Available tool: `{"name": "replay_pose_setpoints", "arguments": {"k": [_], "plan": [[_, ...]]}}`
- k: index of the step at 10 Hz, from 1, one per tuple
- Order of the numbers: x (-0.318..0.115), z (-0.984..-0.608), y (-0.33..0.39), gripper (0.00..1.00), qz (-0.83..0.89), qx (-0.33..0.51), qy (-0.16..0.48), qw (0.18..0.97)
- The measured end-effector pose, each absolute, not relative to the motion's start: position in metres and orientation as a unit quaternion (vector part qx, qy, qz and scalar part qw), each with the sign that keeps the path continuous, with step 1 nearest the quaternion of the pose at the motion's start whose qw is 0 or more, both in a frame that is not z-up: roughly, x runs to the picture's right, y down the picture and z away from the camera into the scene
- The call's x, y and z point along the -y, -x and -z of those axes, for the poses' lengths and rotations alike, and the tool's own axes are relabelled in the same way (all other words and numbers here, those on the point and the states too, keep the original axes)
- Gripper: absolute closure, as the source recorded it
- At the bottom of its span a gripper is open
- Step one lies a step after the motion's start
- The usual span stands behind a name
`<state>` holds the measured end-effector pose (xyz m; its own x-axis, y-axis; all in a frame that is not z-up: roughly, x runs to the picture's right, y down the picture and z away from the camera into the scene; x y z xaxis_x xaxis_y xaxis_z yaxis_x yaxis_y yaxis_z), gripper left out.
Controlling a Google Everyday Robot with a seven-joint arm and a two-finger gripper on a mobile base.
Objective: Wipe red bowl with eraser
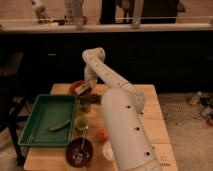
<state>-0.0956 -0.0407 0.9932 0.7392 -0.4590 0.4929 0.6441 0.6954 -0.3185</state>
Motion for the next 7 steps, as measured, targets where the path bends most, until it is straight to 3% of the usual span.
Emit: {"name": "replay_pose_setpoints", "arguments": {"k": [7], "plan": [[0.0476, -1.0006, 0.1025, 1.00, 0.313, 0.196, 0.247, 0.896]]}}
